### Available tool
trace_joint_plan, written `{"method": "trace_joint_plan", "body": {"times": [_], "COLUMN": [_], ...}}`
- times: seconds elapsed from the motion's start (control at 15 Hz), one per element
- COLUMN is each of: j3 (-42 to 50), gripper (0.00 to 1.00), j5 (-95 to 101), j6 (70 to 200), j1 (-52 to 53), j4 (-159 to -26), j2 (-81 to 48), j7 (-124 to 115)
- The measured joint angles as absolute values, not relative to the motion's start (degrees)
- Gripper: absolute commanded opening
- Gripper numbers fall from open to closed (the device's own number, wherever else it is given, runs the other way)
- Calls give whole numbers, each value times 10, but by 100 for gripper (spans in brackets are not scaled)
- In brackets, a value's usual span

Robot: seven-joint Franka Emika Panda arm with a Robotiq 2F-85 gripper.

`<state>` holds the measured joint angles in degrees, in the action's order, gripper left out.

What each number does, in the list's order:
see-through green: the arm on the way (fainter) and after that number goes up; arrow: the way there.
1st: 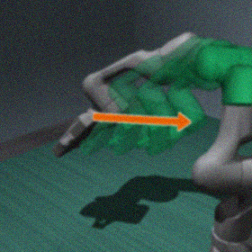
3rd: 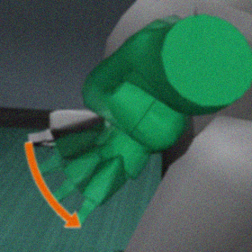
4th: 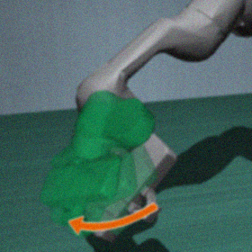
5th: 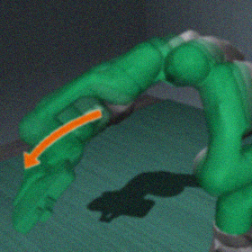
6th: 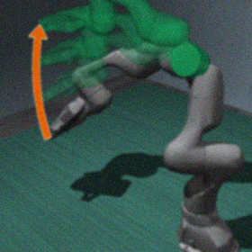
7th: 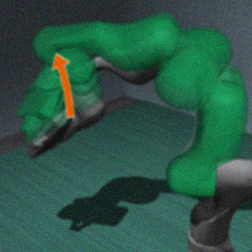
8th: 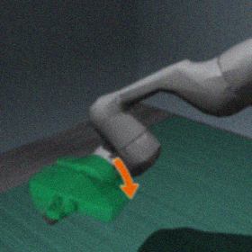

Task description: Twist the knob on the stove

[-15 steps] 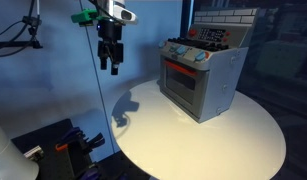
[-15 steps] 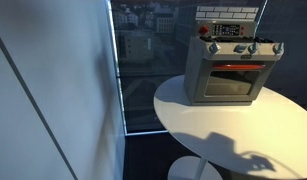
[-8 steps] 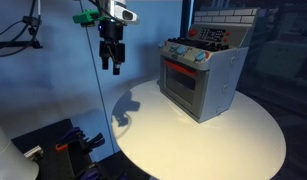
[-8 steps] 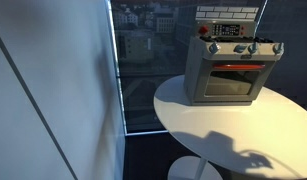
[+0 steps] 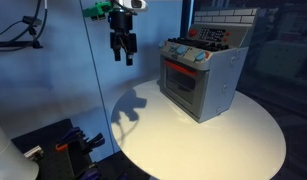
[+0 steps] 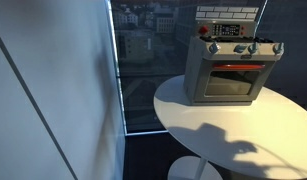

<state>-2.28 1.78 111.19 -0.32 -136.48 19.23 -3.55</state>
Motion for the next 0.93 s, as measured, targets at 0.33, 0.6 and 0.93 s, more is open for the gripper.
{"method": "trace_joint_plan", "body": {"times": [0.33, 0.6, 0.93], "j3": [-10, 0, 10], "gripper": [100, 100, 100], "j5": [18, 18, 18], "j6": [1154, 1207, 1303], "j1": [-12, -23, -40], "j4": [-1328, -1304, -1299], "j2": [185, 176, 162], "j7": [-41, -53, -73]}}
